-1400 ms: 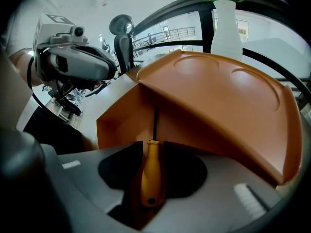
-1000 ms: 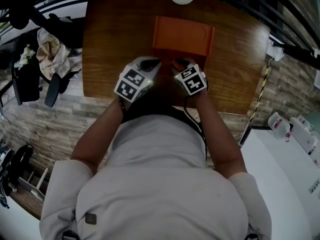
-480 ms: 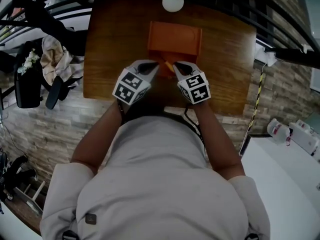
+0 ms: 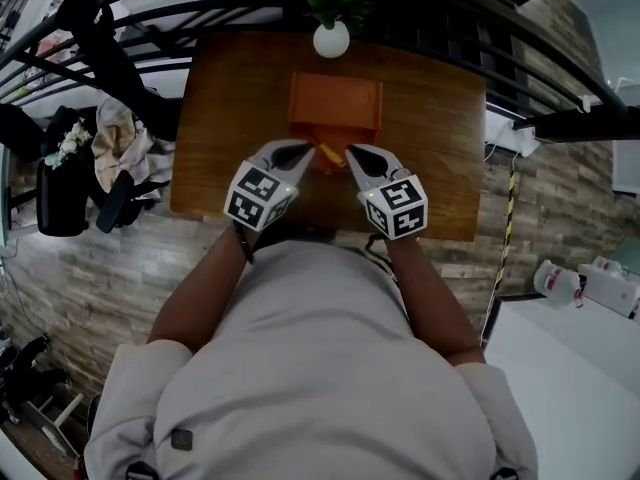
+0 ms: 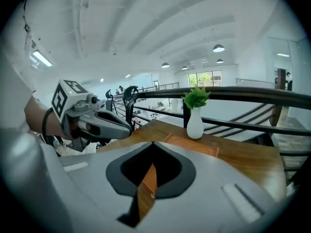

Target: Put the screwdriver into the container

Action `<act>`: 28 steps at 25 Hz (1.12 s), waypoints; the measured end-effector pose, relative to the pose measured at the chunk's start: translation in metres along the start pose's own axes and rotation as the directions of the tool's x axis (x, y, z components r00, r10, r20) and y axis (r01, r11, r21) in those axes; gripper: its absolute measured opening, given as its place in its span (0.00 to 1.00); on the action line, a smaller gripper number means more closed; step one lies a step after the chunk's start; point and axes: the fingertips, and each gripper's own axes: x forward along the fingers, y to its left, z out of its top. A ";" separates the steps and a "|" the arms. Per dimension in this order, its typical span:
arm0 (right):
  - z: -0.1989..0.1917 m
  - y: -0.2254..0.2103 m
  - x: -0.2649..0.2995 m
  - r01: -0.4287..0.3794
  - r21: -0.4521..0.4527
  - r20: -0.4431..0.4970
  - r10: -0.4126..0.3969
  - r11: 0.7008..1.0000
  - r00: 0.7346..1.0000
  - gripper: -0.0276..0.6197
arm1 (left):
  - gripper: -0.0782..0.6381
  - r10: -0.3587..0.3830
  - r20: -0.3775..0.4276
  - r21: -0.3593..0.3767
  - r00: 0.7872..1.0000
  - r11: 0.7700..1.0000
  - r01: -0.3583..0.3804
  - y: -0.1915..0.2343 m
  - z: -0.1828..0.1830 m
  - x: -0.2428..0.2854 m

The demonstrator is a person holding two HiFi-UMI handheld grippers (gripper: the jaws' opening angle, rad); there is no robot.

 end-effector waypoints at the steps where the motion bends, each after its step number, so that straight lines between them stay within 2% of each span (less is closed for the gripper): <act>1: 0.003 0.001 -0.005 0.000 -0.007 0.009 0.000 1.000 1.000 0.05 | 0.12 0.005 0.005 0.001 1.000 1.000 -0.005 -0.003 0.003 -0.001; 9: 0.018 0.006 -0.047 -0.002 -0.035 0.068 0.004 0.999 0.998 0.05 | 0.12 0.021 0.036 0.037 0.999 0.999 -0.022 -0.035 0.022 -0.013; 17: 0.033 0.027 -0.086 -0.063 -0.009 0.136 0.063 0.998 0.989 0.05 | 0.12 0.021 0.084 0.045 0.996 0.999 -0.024 -0.067 0.040 -0.042; 25: 0.022 0.039 -0.114 -0.101 0.015 0.159 0.097 0.995 0.983 0.05 | 0.12 0.021 0.077 0.109 0.997 0.994 -0.029 -0.087 0.042 -0.060; 28: 0.017 0.041 -0.126 -0.089 0.029 0.165 0.083 0.996 0.983 0.05 | 0.12 -0.003 0.063 0.120 0.998 0.993 -0.004 -0.098 0.040 -0.060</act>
